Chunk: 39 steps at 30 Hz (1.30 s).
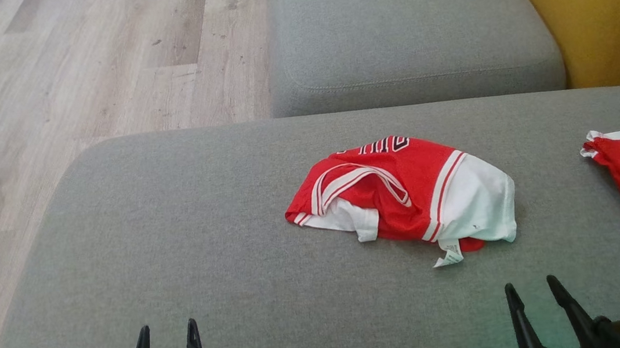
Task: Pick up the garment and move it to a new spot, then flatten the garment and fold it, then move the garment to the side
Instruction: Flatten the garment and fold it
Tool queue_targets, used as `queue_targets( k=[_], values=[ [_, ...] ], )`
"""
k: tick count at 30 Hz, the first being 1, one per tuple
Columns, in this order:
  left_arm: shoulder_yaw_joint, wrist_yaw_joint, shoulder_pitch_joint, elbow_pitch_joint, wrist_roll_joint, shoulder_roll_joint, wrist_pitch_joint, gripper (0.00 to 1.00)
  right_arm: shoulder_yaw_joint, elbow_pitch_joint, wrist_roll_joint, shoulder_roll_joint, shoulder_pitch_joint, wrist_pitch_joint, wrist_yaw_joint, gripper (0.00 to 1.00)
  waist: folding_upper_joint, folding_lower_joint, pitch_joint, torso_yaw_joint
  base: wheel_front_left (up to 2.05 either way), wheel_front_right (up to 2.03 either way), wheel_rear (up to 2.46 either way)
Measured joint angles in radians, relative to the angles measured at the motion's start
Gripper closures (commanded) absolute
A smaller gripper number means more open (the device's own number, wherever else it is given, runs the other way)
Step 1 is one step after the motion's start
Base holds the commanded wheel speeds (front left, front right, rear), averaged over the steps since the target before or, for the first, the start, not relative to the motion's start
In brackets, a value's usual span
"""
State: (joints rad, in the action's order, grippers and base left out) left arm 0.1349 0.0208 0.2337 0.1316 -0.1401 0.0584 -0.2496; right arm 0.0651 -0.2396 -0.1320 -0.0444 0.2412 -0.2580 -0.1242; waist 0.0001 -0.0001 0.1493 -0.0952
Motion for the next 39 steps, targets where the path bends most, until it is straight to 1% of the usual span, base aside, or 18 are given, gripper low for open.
queue_targets(
  k=[4, 18, 26, 30, 32, 35, 39],
  values=[
    [-0.002, 0.000, 0.000, 0.009, 0.000, 0.000, 0.000, 0.00, 0.002, 0.001, -0.016, 0.000, 0.000, 0.000, 0.000, 0.00, 0.0000, 0.0000, 0.000, 0.006, 0.00, 0.00, 0.00],
    [0.002, 0.007, -0.002, 0.030, -0.008, -0.001, 0.000, 0.00, 0.005, 0.013, -0.017, 0.000, 0.017, 0.000, 0.000, 0.00, 0.0000, 0.0001, 0.000, 0.020, 0.00, 0.00, 0.00],
    [0.013, 0.004, -0.002, 0.067, -0.020, -0.001, 0.000, 0.00, 0.012, 0.021, -0.016, 0.000, 0.016, 0.000, 0.000, 0.00, 0.0000, 0.0002, -0.003, 0.050, 0.00, 0.00, 0.00],
    [0.041, -0.005, -0.012, 0.108, -0.031, -0.001, 0.000, 0.00, 0.024, 0.026, -0.008, 0.000, 0.015, 0.000, 0.000, 0.00, 0.0000, 0.0002, -0.013, 0.085, 0.00, 0.00, 0.00],
    [0.072, -0.014, -0.039, 0.137, -0.039, -0.001, 0.000, 0.00, 0.025, 0.032, -0.001, 0.000, 0.014, 0.000, 0.000, 0.00, 0.0000, 0.0001, -0.022, 0.109, 0.00, 0.00, 0.00],
    [0.133, -0.029, -0.116, 0.196, -0.083, -0.001, 0.000, 0.00, 0.029, 0.035, 0.011, 0.000, 0.009, 0.000, 0.000, 0.00, 0.0000, 0.0002, -0.039, 0.148, 0.00, 0.00, 0.00],
    [0.239, -0.041, -0.242, 0.294, -0.149, -0.002, 0.000, 0.00, 0.030, 0.042, 0.012, -0.002, -0.015, 0.000, 0.000, 0.00, 0.0000, 0.0002, -0.070, 0.206, 0.00, 0.00, 0.00]
  ],
)
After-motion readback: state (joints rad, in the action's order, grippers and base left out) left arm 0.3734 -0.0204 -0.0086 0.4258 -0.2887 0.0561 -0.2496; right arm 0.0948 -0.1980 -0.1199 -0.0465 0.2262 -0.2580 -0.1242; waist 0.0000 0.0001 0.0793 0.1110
